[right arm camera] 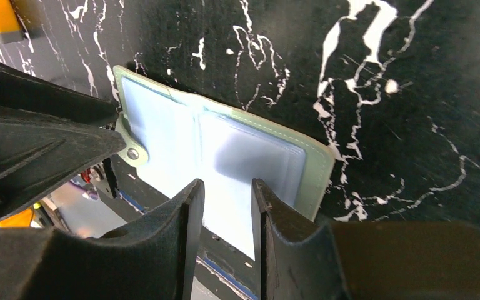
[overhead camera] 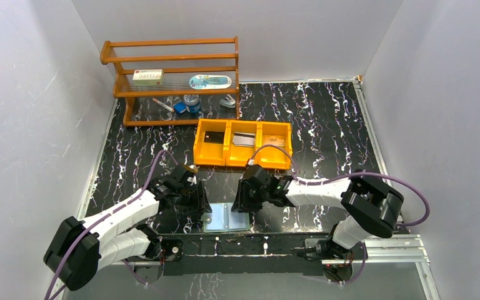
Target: Take the credit cards out of the card holder
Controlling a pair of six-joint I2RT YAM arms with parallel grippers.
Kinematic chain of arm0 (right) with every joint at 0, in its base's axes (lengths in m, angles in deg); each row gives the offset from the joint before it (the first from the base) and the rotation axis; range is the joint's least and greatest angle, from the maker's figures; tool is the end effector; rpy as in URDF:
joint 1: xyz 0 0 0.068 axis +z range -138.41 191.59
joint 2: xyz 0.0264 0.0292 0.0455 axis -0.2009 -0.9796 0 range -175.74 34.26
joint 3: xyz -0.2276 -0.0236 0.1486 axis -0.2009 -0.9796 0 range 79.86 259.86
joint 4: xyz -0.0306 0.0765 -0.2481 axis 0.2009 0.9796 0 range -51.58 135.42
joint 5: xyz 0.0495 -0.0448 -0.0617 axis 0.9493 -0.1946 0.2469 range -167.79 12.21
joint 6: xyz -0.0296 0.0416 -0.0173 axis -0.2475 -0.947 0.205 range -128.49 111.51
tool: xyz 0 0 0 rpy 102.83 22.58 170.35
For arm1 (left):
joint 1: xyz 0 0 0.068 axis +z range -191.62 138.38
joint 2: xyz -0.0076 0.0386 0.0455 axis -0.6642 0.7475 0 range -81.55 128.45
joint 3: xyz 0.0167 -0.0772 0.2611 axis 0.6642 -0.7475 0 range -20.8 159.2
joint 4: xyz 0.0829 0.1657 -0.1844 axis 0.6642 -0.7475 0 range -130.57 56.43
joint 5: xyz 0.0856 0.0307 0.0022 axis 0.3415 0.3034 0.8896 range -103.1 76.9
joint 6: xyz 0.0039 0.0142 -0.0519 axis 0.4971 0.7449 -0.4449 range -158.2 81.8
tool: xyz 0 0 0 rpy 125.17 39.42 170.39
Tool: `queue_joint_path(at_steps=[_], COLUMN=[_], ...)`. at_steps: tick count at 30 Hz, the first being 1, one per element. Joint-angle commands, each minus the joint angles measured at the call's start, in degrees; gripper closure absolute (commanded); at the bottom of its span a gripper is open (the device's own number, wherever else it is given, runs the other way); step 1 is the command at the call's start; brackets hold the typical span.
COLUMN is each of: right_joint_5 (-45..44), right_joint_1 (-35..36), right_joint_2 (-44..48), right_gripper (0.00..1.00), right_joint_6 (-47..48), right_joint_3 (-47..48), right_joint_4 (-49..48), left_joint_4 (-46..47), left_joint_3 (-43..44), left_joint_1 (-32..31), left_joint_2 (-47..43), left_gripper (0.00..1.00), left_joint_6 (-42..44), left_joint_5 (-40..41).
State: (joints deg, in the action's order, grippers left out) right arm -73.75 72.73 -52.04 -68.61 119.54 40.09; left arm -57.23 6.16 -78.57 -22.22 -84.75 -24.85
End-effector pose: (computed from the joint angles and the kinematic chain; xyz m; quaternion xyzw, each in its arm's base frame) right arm 0.1367 0.2531 0.1584 -0.0209 0.9338 0.3262 0.1458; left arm 0.1436 -0.1171 0.1697 -0.0498 0.9505 -0.2665 0.1516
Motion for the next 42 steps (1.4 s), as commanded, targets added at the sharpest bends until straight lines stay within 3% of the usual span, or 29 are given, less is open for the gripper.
queue_joint_path(at_steps=[1,6,14,26,35,42], right_joint_5=[1.3,-1.5,-9.2,-3.3,-6.2,-6.0], right_joint_1=[0.4,0.8,1.1,2.0,3.3,4.1], right_joint_2=[-2.9,-1.8,3.4,-1.4,-5.1,-5.3], right_gripper=[0.58,0.58,0.57,0.6,0.6,0.69], right_joint_6=[-0.9,0.8,3.7,3.7,3.0,4.7], right_joint_3=[0.6,4.5,7.8,6.7,9.9,13.1], right_joint_4=[-0.9,3.7,17.0,9.9,13.1,12.8], left_joint_4=[0.9,1.2,1.5,1.8,2.2,2.9], left_joint_3=[-1.3,-1.8,-1.9,-2.0,-2.3,-2.8], left_joint_1=[-0.8,-1.3,-1.3,-1.4,-1.4,-1.6], left_joint_2=[-0.2,-0.3,-0.9,-0.8,-0.9,-0.9], left_gripper=[0.62,0.68,0.7,0.71,0.75,0.78], left_joint_6=[0.0,-0.2,-0.1,0.1,0.1,-0.1], left_joint_5=[0.2,0.8,1.1,0.2,-0.5,-0.8])
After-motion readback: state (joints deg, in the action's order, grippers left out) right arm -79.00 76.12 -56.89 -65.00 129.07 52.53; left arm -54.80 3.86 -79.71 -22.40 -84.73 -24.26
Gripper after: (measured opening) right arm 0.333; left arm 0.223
